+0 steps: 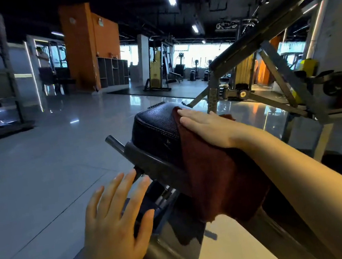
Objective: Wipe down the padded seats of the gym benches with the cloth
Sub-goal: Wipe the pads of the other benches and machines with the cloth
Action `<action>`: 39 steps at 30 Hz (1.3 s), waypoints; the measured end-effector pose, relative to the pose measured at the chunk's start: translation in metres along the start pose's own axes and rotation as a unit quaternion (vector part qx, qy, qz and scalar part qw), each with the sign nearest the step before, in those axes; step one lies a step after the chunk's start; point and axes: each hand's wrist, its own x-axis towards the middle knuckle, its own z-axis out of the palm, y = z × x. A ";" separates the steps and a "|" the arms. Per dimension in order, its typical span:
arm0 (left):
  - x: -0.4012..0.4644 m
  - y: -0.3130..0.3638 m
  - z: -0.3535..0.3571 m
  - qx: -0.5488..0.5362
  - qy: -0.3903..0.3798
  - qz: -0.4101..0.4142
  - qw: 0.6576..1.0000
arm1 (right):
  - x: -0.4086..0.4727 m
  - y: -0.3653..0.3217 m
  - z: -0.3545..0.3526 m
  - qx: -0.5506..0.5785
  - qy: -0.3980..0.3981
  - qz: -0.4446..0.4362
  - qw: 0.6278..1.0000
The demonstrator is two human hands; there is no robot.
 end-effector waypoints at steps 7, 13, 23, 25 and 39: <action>-0.001 -0.001 -0.001 -0.011 -0.005 -0.013 1.000 | -0.023 0.002 0.001 -0.010 -0.009 0.021 1.000; -0.001 0.000 0.002 -0.002 0.018 -0.002 1.000 | -0.094 -0.009 0.028 -0.183 0.047 -0.099 0.977; -0.003 -0.004 0.006 -0.020 0.054 0.000 0.998 | -0.009 -0.076 0.036 -0.208 0.190 -0.111 0.953; -0.003 -0.004 0.004 -0.026 0.051 -0.009 0.998 | 0.003 -0.084 0.042 -0.206 0.227 -0.110 0.946; -0.032 -0.007 0.008 0.000 0.008 0.035 0.999 | -0.099 -0.004 0.056 -0.250 0.308 -0.012 0.918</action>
